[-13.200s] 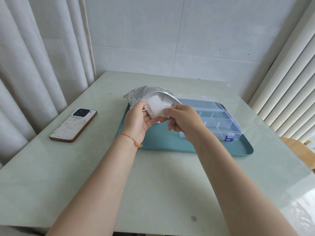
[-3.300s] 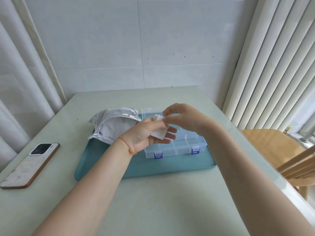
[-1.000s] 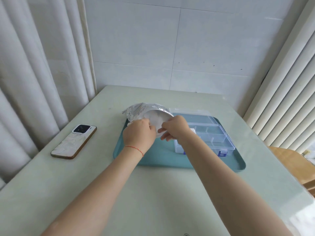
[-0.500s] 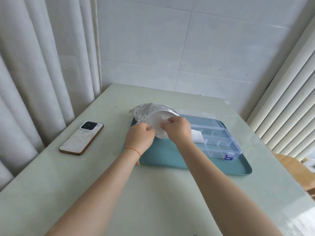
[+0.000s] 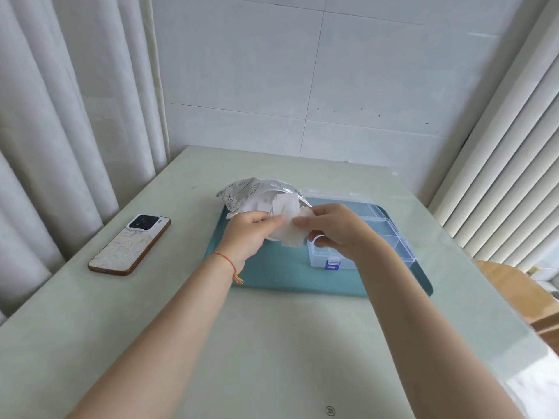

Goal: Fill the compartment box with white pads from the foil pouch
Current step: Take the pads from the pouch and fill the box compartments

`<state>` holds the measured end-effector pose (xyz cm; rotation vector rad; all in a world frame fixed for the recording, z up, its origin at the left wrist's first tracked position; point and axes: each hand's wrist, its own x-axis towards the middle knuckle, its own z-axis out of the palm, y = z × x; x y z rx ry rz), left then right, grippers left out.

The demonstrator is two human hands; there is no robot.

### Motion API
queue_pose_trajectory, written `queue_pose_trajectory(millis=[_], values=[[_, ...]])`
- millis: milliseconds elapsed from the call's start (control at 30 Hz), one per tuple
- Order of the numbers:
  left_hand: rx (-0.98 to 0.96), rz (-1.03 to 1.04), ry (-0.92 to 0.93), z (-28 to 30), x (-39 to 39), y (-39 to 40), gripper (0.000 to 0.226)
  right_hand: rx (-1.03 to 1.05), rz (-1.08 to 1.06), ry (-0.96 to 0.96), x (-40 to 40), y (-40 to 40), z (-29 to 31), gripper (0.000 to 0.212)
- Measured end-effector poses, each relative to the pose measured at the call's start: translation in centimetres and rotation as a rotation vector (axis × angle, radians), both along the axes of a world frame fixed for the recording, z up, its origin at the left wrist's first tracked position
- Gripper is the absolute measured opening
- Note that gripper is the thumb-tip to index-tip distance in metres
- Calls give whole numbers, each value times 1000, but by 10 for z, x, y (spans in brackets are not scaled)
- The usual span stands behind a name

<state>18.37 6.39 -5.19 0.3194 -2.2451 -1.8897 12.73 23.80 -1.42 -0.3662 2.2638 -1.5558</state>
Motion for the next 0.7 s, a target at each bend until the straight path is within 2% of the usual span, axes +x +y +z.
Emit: queue_pose_trajectory(millis=[233,467,600,700], values=[[223,-102,-49,8,-3,16,12,-289,-20,-109,-4,27,-5,4],[370,-186,-86,11,-5,32,10,-241,7,-73,-10,36,-4,11],[390,-79,-84,5,-8,29,10,-126,-143,59,-11,39,-6,11],[378,-43,-92,3,-11,27,12,-88,-242,77,-13,38,-5,12]])
